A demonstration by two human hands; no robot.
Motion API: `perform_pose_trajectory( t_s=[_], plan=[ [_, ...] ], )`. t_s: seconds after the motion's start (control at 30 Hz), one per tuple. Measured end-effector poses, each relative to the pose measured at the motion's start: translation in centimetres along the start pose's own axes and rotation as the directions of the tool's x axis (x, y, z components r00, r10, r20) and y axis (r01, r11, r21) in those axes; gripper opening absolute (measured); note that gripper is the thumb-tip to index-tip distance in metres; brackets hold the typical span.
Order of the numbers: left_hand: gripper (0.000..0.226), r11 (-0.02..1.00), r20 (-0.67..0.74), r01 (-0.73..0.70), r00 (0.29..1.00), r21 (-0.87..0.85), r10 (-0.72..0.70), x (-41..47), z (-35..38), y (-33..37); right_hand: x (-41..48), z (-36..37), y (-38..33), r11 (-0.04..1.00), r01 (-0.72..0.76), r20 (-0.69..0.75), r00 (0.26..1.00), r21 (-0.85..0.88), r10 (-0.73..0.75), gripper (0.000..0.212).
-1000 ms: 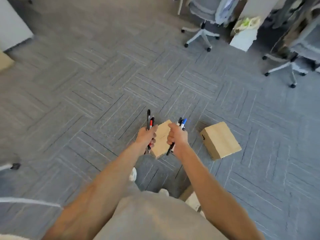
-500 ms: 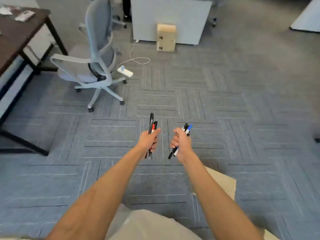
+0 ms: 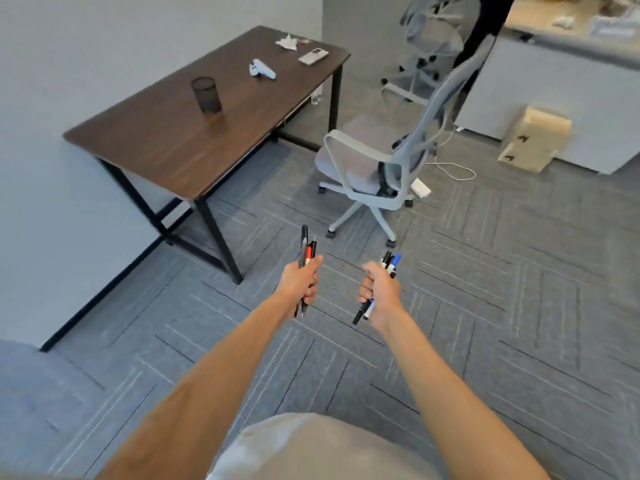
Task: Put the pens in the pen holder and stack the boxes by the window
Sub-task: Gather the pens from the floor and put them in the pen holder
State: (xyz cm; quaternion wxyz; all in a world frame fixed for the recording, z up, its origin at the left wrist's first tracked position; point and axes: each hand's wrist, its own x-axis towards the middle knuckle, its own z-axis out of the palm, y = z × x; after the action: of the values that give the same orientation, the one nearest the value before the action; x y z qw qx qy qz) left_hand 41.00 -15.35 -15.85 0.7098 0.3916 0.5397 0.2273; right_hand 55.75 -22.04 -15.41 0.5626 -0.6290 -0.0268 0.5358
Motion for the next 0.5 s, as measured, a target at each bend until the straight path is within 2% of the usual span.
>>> perform_pose_trajectory(
  t_s=[0.33,0.5],
  plan=[
    [0.028,0.998,-0.214,0.018,0.976,-0.055,-0.029,10.7,-9.7,6.2,10.9,15.0,-2.5,0.986,-0.122,0.143,0.980,-0.112,0.137,0.039],
    [0.028,0.984,-0.360,-0.036,0.932,-0.175,-0.030,14.8,-13.3,12.0,17.3,22.5,-6.7,0.968,-0.224,0.252,0.936,-0.116,0.247,0.034]
  ],
)
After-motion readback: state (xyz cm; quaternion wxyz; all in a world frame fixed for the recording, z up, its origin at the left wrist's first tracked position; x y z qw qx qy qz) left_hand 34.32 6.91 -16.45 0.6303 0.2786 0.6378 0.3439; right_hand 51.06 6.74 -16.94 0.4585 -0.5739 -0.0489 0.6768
